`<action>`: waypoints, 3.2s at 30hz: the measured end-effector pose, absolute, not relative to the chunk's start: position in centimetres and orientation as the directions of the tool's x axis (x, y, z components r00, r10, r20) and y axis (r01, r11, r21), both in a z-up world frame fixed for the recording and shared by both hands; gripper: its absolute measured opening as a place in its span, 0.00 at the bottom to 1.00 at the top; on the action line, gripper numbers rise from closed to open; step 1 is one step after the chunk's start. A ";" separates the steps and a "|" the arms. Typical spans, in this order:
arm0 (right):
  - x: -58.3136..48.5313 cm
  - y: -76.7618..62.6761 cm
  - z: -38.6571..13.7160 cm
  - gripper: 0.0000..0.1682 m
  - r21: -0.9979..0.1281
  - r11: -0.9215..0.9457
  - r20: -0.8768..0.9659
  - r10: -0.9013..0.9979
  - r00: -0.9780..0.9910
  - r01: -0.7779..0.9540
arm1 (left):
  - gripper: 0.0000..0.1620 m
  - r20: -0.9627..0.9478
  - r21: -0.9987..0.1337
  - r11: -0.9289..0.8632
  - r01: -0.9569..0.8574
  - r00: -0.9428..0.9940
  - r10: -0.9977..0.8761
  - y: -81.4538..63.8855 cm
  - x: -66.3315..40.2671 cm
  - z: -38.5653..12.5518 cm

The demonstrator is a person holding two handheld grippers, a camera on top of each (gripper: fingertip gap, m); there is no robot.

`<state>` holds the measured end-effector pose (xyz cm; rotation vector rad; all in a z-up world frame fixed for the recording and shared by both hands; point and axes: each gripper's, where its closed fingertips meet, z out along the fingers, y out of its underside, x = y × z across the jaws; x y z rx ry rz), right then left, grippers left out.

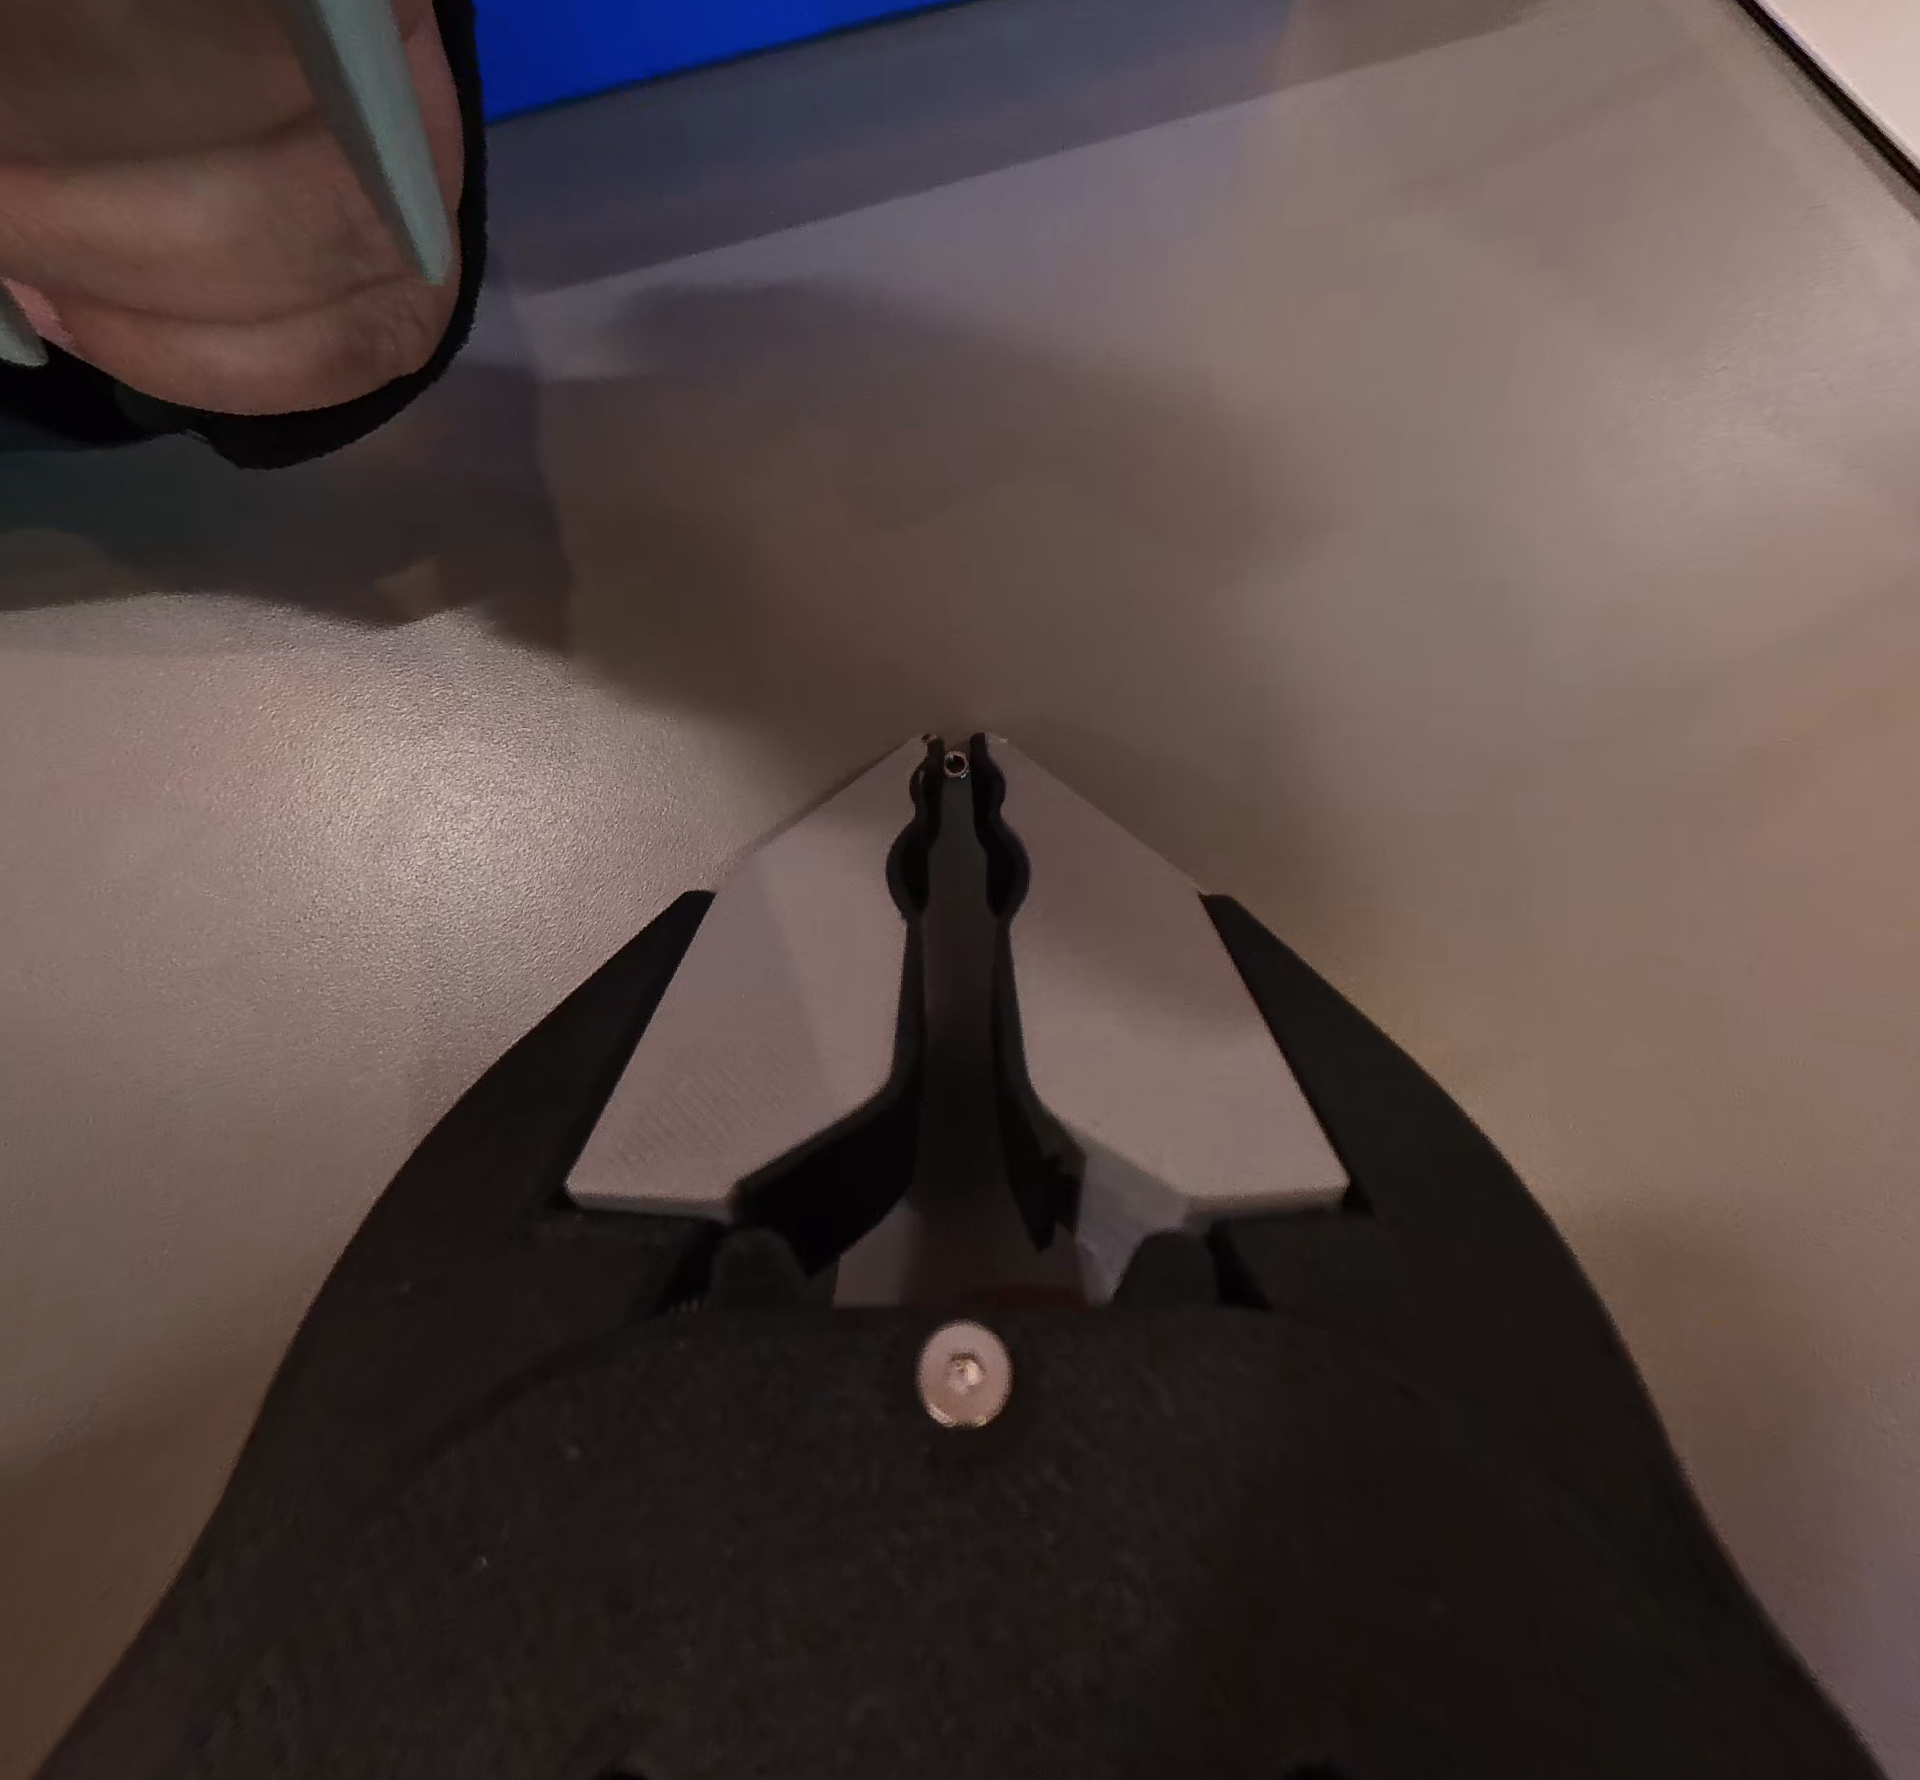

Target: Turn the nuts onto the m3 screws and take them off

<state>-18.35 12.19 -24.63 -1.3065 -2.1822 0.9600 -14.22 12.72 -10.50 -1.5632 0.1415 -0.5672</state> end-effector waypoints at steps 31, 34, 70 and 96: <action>-16.1 12.5 -24.6 0.06 -0.725 0.371 0.014 0.850 -0.526 0.580 | 0.00 0.267 -0.963 -0.090 0.253 0.865 -0.425 12.7 -14.3 -10.4; -16.1 12.7 -24.7 0.03 -0.729 0.368 0.017 0.853 -0.522 0.577 | 0.00 0.267 -0.963 -0.090 0.252 0.864 -0.426 12.7 -14.3 -10.4; -16.6 12.7 -24.6 0.02 -0.737 0.365 0.031 0.859 -0.511 0.569 | 0.00 0.271 -0.963 -0.104 0.250 0.862 -0.429 12.8 -14.1 -10.8; -16.6 12.6 -24.6 0.01 -0.738 0.359 0.034 0.866 -0.499 0.572 | 0.00 0.267 -0.963 -0.101 0.248 0.863 -0.429 12.8 -14.1 -10.7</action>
